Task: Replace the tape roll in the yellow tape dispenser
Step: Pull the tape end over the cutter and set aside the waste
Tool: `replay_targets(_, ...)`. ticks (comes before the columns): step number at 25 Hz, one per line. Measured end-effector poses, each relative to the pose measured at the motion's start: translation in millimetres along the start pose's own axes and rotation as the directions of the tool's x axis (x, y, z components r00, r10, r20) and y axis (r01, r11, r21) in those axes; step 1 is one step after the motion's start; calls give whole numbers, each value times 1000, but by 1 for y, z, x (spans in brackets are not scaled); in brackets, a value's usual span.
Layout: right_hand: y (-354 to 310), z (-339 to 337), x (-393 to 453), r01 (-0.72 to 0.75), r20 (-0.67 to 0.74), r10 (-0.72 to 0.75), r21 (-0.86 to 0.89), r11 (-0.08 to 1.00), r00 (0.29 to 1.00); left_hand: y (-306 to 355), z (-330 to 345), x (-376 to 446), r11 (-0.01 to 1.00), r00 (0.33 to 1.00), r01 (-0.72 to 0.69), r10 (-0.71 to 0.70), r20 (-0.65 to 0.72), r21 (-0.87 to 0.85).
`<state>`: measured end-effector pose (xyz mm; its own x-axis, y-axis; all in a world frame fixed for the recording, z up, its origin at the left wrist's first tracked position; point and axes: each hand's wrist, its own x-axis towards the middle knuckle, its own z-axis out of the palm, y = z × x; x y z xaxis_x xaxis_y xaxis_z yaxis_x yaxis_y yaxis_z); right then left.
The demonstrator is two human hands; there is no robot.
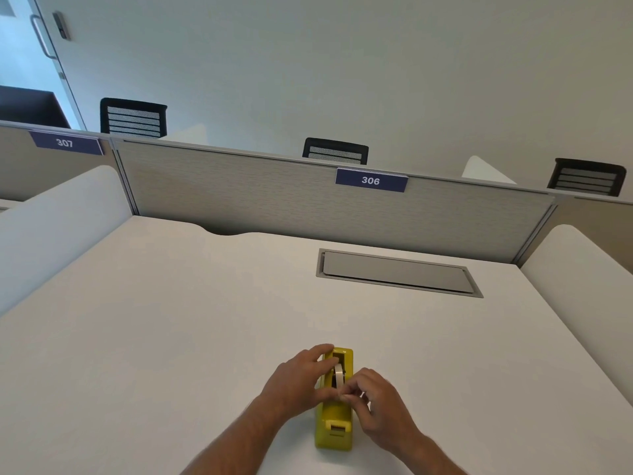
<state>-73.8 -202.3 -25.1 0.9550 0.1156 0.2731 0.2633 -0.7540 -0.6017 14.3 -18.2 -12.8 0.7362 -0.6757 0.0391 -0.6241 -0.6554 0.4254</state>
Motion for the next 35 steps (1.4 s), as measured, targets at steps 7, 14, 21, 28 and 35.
replay_targets(7,1,2,-4,-21,-3,20,-10,1000,1000,-2,0,-4,996,1000,-12,14,18,-83)
replay_targets(14,-8,4,-6,-94,-28,96,46,994,995,-2,-4,-8,999,1000,1,-1,-10,-37)
replay_targets(21,-11,7,-12,-131,-12,133,84,988,991,3,-10,-9,998,1000,15,-15,1,54)
replay_targets(28,-12,8,-21,-165,-13,167,97,982,986,4,-8,-10,999,999,43,-44,4,25)
replay_targets(35,-20,5,-29,-165,-15,169,139,977,986,5,-6,-9,998,999,54,-54,5,28)
